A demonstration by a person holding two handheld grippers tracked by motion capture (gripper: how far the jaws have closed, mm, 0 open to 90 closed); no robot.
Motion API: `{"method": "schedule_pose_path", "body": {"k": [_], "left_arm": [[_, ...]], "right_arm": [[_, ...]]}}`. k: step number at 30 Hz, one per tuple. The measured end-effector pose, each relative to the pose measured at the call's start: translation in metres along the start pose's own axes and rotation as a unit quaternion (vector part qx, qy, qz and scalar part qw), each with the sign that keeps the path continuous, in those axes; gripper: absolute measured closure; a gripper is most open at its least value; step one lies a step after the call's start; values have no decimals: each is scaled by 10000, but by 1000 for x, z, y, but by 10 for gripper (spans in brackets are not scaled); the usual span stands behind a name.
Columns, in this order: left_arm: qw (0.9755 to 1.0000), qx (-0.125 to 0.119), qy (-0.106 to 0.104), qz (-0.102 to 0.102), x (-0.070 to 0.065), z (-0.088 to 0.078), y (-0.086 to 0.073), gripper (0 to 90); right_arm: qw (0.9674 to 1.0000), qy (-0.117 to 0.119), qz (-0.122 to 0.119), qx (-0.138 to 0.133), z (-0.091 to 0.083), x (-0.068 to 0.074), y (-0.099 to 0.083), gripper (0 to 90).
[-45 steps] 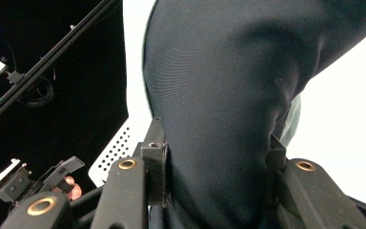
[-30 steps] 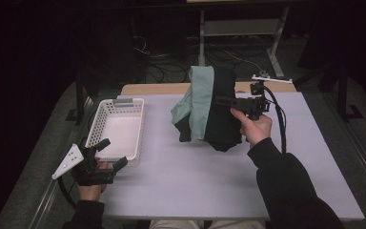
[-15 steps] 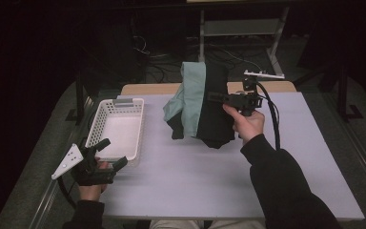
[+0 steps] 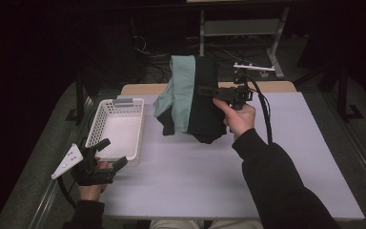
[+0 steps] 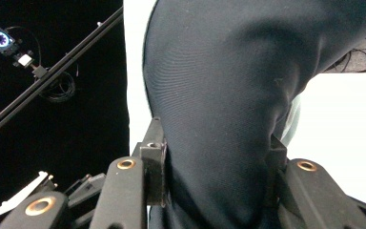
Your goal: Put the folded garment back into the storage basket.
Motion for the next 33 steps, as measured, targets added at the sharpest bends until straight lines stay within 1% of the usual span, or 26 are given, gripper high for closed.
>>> {"method": "schedule_pose_path", "body": {"k": [6,7,12,13,18,23,25,27,30,33], "left_arm": [[10000,-4,-21,6,-1,0,1,0],[10000,-5,-29,19,-1,0,1,0],[10000,-1,-7,45,-1,0,1,0],[10000,14,-3,59,0,0,1,0],[10000,-7,47,81,0,-1,1,0],[9999,27,28,160,-2,0,1,0],[9999,20,6,167,-3,1,1,0],[9998,63,-2,198,-3,2,0,0],[9998,58,10,183,-3,2,0,0],[9998,27,36,175,-2,1,0,0]], "right_arm": [[10000,73,-8,15,13,6,5,570],[10000,81,-51,14,16,6,5,570],[9998,172,6,27,29,10,7,570],[9998,180,-42,50,32,10,7,570],[9997,233,5,33,45,18,14,570],[9996,289,-33,-17,56,26,20,570],[9995,304,-10,-6,62,28,21,570],[9995,319,12,20,68,30,21,570],[9993,361,-32,33,77,34,23,569],[9992,402,18,-3,87,36,25,570]]}}
Point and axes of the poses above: each handheld gripper's, and its own axes: z roughly forward along the jaws, y roughly out of its top, x roughly to its left, the point moved 4 cm from there along z, roughly forward along the jaws, and after that the axes turned 12 degrees about y, right-handed, at the moved point
